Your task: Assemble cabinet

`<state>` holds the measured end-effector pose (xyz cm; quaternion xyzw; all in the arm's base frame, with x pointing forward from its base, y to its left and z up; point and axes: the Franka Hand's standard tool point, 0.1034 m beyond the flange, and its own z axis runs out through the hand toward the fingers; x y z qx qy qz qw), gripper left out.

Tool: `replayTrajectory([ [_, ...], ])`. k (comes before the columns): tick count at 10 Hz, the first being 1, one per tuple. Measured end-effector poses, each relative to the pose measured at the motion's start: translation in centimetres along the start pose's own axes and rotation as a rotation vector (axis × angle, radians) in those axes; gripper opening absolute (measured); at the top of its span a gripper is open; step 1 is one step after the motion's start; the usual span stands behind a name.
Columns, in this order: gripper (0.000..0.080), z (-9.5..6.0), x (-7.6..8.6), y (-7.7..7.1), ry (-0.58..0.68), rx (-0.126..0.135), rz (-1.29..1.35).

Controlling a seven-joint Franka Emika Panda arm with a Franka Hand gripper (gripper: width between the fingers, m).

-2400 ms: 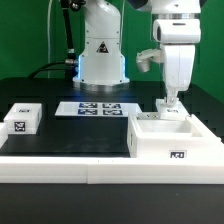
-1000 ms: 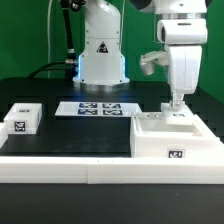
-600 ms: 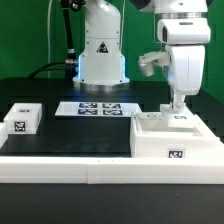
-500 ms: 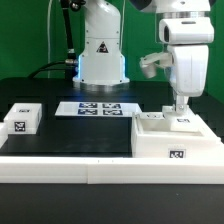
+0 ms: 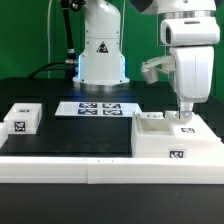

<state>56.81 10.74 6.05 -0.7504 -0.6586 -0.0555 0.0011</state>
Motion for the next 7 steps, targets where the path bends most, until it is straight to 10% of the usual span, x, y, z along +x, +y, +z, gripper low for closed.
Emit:
replayTrajectory([
  [6,0.0071,0.10,-0.07,0.64,-0.004,-0.005,-0.005],
  [7,0.0297,0.11,-0.07,0.63,-0.004,-0.005,-0.005],
])
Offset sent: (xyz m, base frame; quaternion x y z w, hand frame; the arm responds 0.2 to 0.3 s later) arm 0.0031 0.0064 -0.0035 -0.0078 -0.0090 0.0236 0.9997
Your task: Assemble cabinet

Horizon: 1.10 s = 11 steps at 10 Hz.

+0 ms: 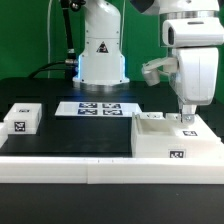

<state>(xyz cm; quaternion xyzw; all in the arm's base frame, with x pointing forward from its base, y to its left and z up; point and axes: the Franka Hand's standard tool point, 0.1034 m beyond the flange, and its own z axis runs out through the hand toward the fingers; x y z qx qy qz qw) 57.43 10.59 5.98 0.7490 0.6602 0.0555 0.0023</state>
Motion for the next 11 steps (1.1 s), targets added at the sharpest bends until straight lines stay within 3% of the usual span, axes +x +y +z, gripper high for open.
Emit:
replayTrajectory([
  [1,0.0297,0.0,0.0,0.0,0.000,0.000,0.000],
  [2,0.0492,0.0,0.0,0.0,0.000,0.000,0.000],
  [4,0.0742,0.0,0.0,0.0,0.000,0.001,0.000],
  [6,0.0788,-0.7,-0.2,-0.6,-0.006,0.000,-0.003],
  [9,0.0796,-3.7,-0.2,-4.7,-0.027,-0.009,0.019],
  [10,0.0797,-4.2,-0.5,-6.6,-0.036,-0.004,0.024],
  [11,0.0797,-4.2,-0.8,-7.4,-0.041,0.004,0.025],
])
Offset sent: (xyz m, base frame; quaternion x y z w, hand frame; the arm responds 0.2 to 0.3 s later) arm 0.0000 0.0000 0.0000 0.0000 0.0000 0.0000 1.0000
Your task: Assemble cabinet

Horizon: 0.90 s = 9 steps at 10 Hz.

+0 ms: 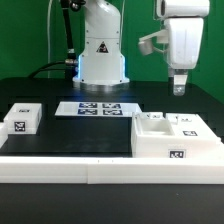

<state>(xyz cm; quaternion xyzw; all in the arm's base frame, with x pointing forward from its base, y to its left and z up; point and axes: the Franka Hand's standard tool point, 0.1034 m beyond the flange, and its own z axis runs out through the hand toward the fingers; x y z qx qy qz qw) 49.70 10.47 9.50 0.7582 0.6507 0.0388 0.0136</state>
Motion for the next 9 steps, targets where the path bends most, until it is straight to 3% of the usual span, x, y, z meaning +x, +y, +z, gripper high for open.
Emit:
replayTrajectory([
  [5,0.0797,0.4,-0.1,0.1,0.001,0.004,0.005],
  [6,0.0797,0.9,-0.5,-0.7,-0.003,0.018,0.007],
  [7,0.0797,1.4,-0.8,-2.1,0.004,0.012,0.003],
  [9,0.0797,2.1,-1.5,-4.5,0.000,0.028,-0.014],
])
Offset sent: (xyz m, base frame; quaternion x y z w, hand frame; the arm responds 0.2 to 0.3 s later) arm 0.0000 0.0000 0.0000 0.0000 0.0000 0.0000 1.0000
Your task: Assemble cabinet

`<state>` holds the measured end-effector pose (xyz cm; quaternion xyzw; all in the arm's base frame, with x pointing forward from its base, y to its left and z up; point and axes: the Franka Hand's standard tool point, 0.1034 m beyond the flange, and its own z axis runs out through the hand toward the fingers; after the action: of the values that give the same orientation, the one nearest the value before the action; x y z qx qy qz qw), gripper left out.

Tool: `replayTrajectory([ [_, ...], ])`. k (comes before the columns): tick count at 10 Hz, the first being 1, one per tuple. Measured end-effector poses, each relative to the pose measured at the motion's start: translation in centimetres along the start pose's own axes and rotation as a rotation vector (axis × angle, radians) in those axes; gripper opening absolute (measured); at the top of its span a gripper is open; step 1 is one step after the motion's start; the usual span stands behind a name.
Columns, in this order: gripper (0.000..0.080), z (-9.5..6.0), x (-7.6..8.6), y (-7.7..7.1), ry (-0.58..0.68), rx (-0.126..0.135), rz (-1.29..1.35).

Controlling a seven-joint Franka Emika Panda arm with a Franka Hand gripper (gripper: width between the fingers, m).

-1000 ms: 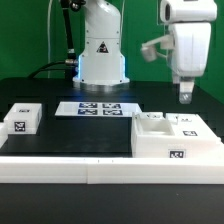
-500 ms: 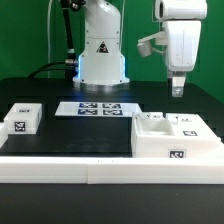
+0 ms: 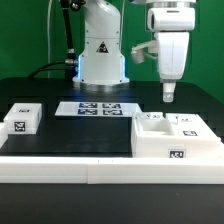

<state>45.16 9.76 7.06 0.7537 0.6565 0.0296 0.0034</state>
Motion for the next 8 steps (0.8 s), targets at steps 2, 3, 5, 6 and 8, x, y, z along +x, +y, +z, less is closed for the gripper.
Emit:
replayTrajectory([
  [2,0.0797,0.9,-0.4,-1.4,0.001,0.016,-0.038],
  [3,0.0797,1.8,-0.6,-2.0,0.010,0.018,-0.050],
  [5,0.0797,3.2,-0.7,-2.6,0.017,0.039,-0.046],
  [6,0.0797,3.6,-0.9,-2.9,0.017,0.047,-0.043],
  [8,0.0797,4.1,-1.2,-3.1,0.016,0.058,-0.035],
])
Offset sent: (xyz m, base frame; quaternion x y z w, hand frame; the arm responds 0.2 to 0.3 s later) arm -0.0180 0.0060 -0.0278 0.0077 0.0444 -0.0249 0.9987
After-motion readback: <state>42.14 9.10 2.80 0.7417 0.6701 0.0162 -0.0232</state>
